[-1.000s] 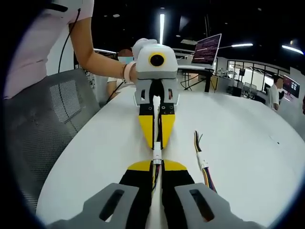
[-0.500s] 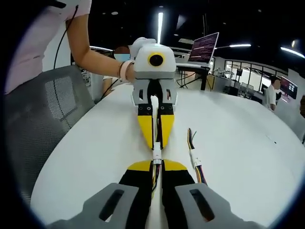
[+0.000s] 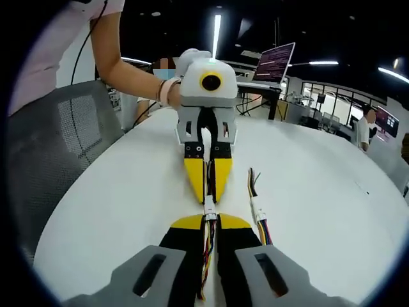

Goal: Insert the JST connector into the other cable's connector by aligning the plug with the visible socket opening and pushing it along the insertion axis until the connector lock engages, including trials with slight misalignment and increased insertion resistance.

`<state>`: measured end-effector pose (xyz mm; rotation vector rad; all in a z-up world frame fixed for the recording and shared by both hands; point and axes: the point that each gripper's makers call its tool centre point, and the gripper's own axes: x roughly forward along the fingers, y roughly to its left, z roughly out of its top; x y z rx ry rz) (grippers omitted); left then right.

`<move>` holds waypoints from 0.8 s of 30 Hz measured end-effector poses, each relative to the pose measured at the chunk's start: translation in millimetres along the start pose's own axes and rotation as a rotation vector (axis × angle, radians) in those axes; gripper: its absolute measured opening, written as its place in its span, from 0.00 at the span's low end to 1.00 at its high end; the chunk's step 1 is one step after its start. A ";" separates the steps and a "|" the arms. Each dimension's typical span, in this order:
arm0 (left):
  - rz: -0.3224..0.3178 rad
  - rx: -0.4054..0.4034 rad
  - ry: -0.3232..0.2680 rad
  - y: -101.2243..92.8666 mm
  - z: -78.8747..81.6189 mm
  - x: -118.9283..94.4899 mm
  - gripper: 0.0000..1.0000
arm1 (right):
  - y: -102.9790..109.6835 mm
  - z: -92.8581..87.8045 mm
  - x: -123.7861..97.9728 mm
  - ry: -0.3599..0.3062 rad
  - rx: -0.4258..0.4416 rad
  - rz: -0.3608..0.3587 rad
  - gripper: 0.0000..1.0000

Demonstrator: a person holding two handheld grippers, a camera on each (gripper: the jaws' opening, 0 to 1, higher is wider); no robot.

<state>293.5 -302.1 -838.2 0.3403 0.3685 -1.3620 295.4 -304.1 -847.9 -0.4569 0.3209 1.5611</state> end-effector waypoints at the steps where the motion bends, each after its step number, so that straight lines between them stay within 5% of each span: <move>1: -0.001 -0.008 0.001 -0.5 0.1 -0.1 0.00 | 0.3 -0.8 0.1 0.001 0.001 0.002 0.03; 9: 0.015 -0.010 0.003 -2.5 1.1 -1.2 0.01 | -0.8 -0.6 -0.1 0.000 0.002 -0.008 0.04; 10: 0.028 0.004 0.056 -1.5 -7.8 -1.9 0.01 | -1.2 -1.2 0.2 0.001 0.009 -0.010 0.04; 16: 0.045 0.002 0.033 4.2 0.1 0.3 0.02 | 0.4 -0.5 1.7 0.002 0.006 -0.012 0.04; 24: 0.102 -0.073 0.088 5.4 -4.8 -6.7 0.18 | -3.0 -0.9 -1.3 0.035 -0.019 -0.053 0.06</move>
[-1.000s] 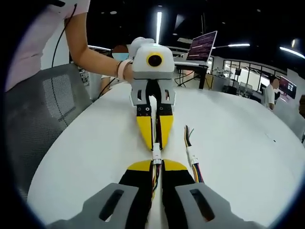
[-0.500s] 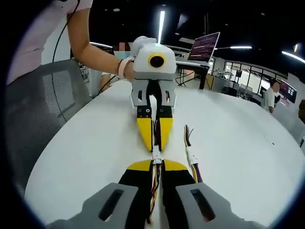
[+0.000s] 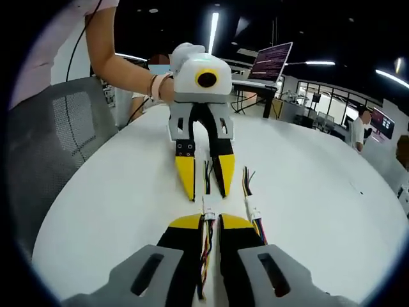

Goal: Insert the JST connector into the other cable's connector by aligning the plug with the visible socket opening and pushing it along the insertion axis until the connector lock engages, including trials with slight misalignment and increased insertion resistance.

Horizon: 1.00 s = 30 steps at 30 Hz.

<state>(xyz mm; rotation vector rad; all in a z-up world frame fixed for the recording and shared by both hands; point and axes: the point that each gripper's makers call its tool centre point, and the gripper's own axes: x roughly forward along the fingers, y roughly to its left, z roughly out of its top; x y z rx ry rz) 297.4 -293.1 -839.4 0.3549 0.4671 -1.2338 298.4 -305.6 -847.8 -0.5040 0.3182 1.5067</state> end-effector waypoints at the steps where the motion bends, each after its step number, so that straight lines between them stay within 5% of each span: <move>1: 0.002 0.004 0.007 -1.5 -0.7 -1.1 0.19 | 0.5 0.2 -1.2 -0.002 0.008 0.003 0.07; 5: -0.005 0.004 0.035 -10.6 -0.9 -8.0 0.25 | -0.2 2.6 -5.3 -0.015 0.015 -0.008 0.09; 13: 0.079 0.024 0.049 -3.4 12.2 -25.8 0.31 | -10.0 20.7 -18.9 -0.062 0.040 -0.093 0.20; 19: 0.166 0.024 -0.026 4.2 38.3 -46.0 0.42 | -9.6 34.1 -33.2 -0.069 0.065 -0.156 0.34; 24: 0.236 0.024 -0.032 10.9 49.0 -59.4 0.54 | -13.1 38.2 -43.0 -0.052 0.091 -0.226 0.49; 30: 0.276 0.031 -0.059 9.9 59.7 -67.7 0.59 | -15.5 41.4 -53.9 -0.052 0.098 -0.271 0.51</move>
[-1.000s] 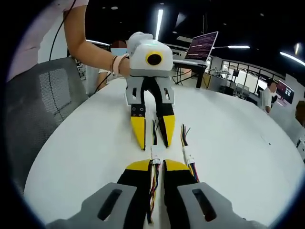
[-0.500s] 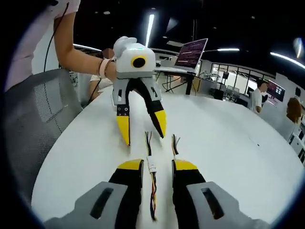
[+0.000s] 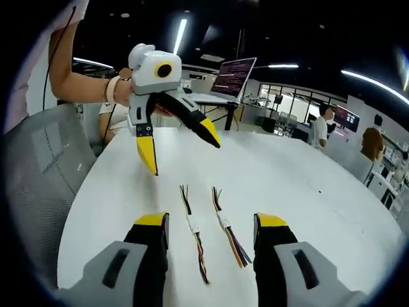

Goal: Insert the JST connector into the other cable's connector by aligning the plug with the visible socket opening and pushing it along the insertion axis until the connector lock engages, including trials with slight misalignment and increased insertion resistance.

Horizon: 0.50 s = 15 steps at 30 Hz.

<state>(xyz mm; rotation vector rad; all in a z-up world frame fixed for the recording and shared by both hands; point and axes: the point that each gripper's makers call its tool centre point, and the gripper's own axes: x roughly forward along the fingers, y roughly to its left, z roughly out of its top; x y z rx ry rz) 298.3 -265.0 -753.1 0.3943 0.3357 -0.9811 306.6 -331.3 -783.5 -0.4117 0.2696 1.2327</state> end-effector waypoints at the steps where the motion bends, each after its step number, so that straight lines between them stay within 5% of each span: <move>1: 0.007 -0.002 0.002 0.9 0.5 -1.3 0.59 | -0.4 0.6 -1.2 0.001 0.002 -0.004 0.52; 9: 0.080 -0.063 0.050 7.3 -8.3 -9.9 0.61 | 1.7 5.8 -19.7 0.032 0.024 -0.068 0.65; 15: 0.131 -0.032 0.050 0.1 -1.9 -22.8 0.62 | 1.8 11.6 -36.0 0.031 0.033 -0.107 0.64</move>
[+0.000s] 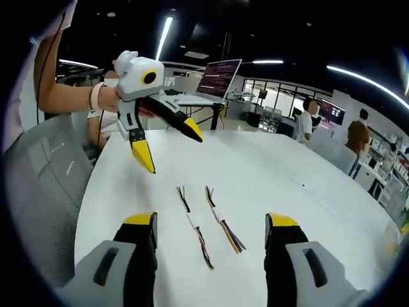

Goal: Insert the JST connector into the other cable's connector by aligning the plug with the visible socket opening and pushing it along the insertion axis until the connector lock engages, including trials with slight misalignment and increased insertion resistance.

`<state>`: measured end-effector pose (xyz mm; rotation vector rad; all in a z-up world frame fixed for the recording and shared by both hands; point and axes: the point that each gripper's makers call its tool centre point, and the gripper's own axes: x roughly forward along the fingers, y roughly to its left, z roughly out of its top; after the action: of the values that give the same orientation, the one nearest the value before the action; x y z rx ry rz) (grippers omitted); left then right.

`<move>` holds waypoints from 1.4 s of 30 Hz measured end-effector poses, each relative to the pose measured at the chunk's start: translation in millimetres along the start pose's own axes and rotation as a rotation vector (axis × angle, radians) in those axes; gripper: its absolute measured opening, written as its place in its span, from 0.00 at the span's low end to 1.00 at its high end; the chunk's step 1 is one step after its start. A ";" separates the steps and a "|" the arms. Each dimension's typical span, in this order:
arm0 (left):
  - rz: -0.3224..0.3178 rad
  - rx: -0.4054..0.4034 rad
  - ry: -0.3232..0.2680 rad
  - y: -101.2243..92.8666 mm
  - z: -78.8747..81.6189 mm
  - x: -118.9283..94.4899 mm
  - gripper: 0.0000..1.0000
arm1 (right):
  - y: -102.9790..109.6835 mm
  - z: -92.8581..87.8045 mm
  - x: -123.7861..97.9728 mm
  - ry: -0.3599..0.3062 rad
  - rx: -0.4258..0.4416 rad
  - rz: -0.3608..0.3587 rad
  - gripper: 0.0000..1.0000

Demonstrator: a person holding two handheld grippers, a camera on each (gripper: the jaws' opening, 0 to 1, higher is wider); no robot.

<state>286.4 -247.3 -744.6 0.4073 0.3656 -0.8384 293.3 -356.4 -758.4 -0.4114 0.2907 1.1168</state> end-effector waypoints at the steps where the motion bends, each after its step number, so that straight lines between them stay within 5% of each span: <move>1: 0.002 -0.016 -0.010 -1.7 3.0 -2.8 0.63 | -0.6 0.0 -0.7 0.001 0.000 -0.003 0.63; 14: 0.018 -0.101 0.006 -16.0 0.4 -21.1 0.63 | 12.9 13.1 -33.9 0.039 0.054 -0.090 0.66; 25: 0.101 -0.157 -0.010 -20.3 0.8 -39.9 0.65 | 24.0 0.7 -46.7 0.131 0.155 -0.137 0.60; 35: 0.116 -0.199 0.018 -31.7 -12.2 -42.2 0.69 | 47.3 9.8 -43.2 0.091 0.293 -0.143 0.62; 42: 0.085 -0.208 0.066 -44.3 -23.4 -39.1 0.69 | 49.3 13.7 -45.6 0.060 0.303 -0.147 0.64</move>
<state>224.6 -237.7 -755.5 0.2554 0.4883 -0.6979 229.9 -368.2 -735.4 -0.1937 0.4678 0.8998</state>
